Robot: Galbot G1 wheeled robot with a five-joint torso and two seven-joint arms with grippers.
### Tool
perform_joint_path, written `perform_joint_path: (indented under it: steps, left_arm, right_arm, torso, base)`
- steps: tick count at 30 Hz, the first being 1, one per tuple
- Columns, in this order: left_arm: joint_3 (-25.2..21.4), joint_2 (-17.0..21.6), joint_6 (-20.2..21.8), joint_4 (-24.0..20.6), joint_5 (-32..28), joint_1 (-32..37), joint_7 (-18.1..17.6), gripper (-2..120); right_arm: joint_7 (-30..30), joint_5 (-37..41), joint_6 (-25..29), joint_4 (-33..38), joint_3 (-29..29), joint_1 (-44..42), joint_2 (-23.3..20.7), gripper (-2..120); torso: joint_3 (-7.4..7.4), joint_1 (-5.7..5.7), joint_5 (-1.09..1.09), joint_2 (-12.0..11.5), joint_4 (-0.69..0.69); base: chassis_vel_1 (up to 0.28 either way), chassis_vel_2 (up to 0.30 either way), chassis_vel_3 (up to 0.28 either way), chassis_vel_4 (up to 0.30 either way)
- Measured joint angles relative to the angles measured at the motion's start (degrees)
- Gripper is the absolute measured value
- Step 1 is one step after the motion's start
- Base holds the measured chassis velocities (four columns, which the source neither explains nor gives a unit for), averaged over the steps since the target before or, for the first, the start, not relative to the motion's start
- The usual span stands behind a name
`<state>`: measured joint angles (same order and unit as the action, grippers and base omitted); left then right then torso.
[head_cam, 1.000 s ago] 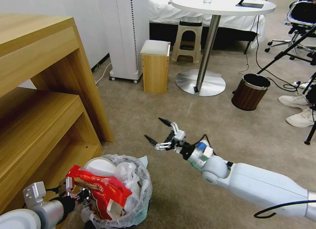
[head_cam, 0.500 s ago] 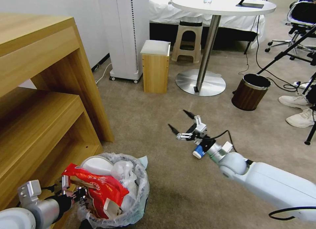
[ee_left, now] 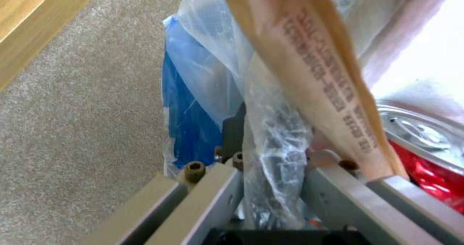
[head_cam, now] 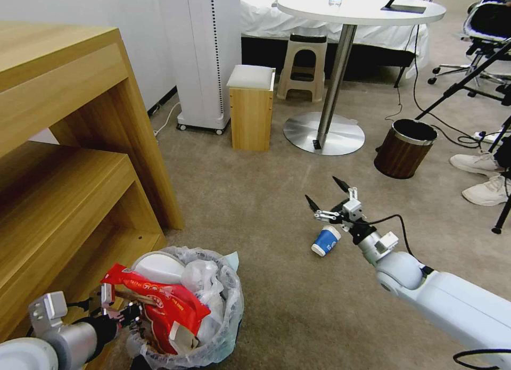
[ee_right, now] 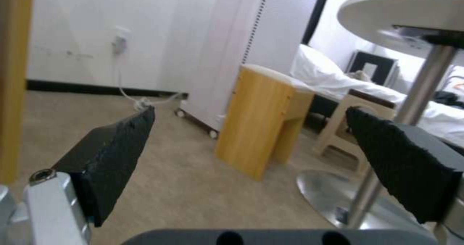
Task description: Pick up the trash bin and place the garbage on the floor into it.
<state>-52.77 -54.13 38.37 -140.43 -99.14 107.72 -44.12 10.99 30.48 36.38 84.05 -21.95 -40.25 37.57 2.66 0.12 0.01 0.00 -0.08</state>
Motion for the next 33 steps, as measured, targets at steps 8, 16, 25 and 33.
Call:
perform_joint_path:
  steps: [8,16,25,33]
  left_arm:
    - [0.0,-0.2,-0.1,-0.6,0.5,0.3,0.0,0]
    - [-0.1,-0.5,-0.1,-1.0,1.2,1.1,-0.1,0]
    - [-2.1,-1.0,-0.1,-1.8,2.6,2.8,-0.1,0]
    - [-2.8,-2.7,-0.2,-2.8,3.3,4.3,-0.1,0]
  right_arm:
    - [-1.3,-2.1,3.4,-2.8,4.7,-5.6,1.6,100]
    - [-1.3,-4.5,4.9,-3.7,8.4,-9.5,2.0,100]
    - [0.0,-5.0,5.0,-5.2,10.6,-11.1,2.3,100]
    - [-2.5,-2.7,6.5,-8.6,7.8,-10.6,3.3,100]
  torso:
    - [0.00,0.00,0.00,0.0,-0.03]
    - [0.00,0.00,-0.03,0.0,-0.02]
    - [0.00,0.00,-0.01,0.0,-0.01]
    - [0.00,0.00,-0.02,0.0,-0.03]
  base:
    - [0.000,0.000,0.000,0.000]
    - [0.000,0.000,0.000,0.000]
    - [0.000,0.000,0.000,0.000]
    - [0.000,0.000,0.000,0.000]
